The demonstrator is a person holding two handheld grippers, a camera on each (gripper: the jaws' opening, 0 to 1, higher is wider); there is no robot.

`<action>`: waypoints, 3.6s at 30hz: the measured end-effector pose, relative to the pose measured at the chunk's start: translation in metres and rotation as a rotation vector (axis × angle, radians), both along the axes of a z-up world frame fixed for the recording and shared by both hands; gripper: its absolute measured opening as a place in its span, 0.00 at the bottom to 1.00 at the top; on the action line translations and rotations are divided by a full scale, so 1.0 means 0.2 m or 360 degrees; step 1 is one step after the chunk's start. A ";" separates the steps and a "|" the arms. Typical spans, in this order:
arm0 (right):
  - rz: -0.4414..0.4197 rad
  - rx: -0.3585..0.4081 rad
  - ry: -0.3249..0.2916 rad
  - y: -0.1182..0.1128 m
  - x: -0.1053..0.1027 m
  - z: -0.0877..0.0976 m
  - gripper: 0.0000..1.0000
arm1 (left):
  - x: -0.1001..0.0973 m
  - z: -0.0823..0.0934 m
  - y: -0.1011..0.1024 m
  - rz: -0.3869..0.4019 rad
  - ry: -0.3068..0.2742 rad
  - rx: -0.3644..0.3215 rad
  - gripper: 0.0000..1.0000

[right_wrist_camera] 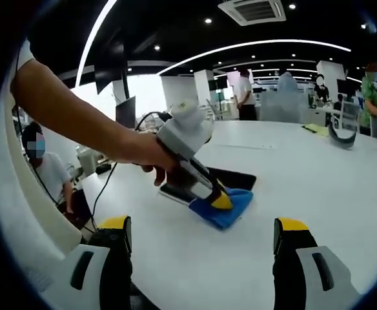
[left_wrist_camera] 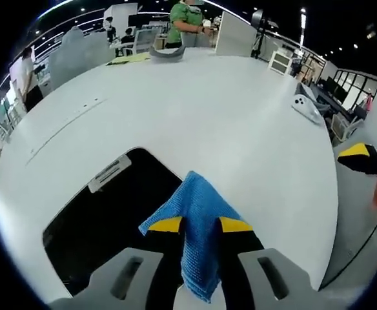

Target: Wipe the mirror surface with the cleaning cloth until all visible marks leave the cleaned area.

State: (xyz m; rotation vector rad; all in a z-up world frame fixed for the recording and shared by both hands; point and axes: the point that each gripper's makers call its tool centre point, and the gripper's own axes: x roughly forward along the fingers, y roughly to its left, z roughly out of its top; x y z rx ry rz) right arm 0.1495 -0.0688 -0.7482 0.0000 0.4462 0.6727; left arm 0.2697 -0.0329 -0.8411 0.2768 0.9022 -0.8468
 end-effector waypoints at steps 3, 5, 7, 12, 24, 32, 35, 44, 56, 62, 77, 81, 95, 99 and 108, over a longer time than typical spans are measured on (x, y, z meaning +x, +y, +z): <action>0.0002 -0.0002 -0.0003 0.00 0.00 0.00 0.91 | 0.00 0.00 0.01 -0.0011 -0.0016 0.0021 0.18; 0.0002 0.0002 -0.0002 0.00 0.00 0.00 0.91 | 0.01 0.00 0.01 0.0000 -0.0013 0.0023 0.18; 0.0002 -0.0001 -0.0003 0.00 0.00 0.00 0.91 | 0.01 0.00 0.01 0.0000 -0.0017 0.0028 0.17; 0.0000 -0.0003 -0.0001 0.00 0.00 0.00 0.91 | 0.02 -0.01 0.01 -0.0019 -0.0029 0.0038 0.17; -0.0010 -0.0005 0.0008 -0.01 0.00 -0.01 0.91 | 0.05 -0.01 0.02 -0.0074 -0.0083 0.0098 0.22; -0.0009 -0.0005 0.0014 -0.01 0.01 -0.02 0.91 | 0.07 -0.01 0.02 -0.0057 -0.0098 0.0107 0.25; -0.0008 -0.0007 0.0016 -0.01 0.01 -0.02 0.91 | 0.08 -0.01 0.03 -0.0043 -0.0100 0.0106 0.25; -0.0015 0.0000 0.0014 -0.02 0.03 -0.01 0.91 | 0.12 -0.01 0.03 -0.0003 -0.0100 0.0109 0.25; -0.0037 0.0008 0.0021 -0.04 0.05 -0.02 0.91 | 0.18 -0.01 0.04 0.0021 -0.0093 0.0110 0.25; -0.0047 0.0011 0.0028 -0.05 0.05 -0.03 0.91 | 0.21 -0.01 0.04 0.0043 -0.0093 0.0114 0.25; -0.0067 0.0017 0.0037 -0.07 0.07 -0.04 0.91 | 0.28 -0.01 0.05 0.0077 -0.0087 0.0097 0.24; -0.0073 0.0017 0.0042 -0.08 0.08 -0.05 0.91 | 0.30 -0.01 0.05 0.0084 -0.0085 0.0099 0.24; -0.0083 0.0011 0.0064 -0.09 0.08 -0.08 0.91 | 0.35 -0.01 0.06 0.0090 -0.0076 0.0099 0.23; -0.0091 0.0011 0.0067 -0.10 0.09 -0.08 0.91 | 0.37 -0.01 0.06 0.0098 -0.0069 0.0099 0.23; -0.0106 0.0013 0.0076 -0.11 0.08 -0.09 0.91 | 0.40 -0.01 0.06 0.0091 -0.0064 0.0101 0.22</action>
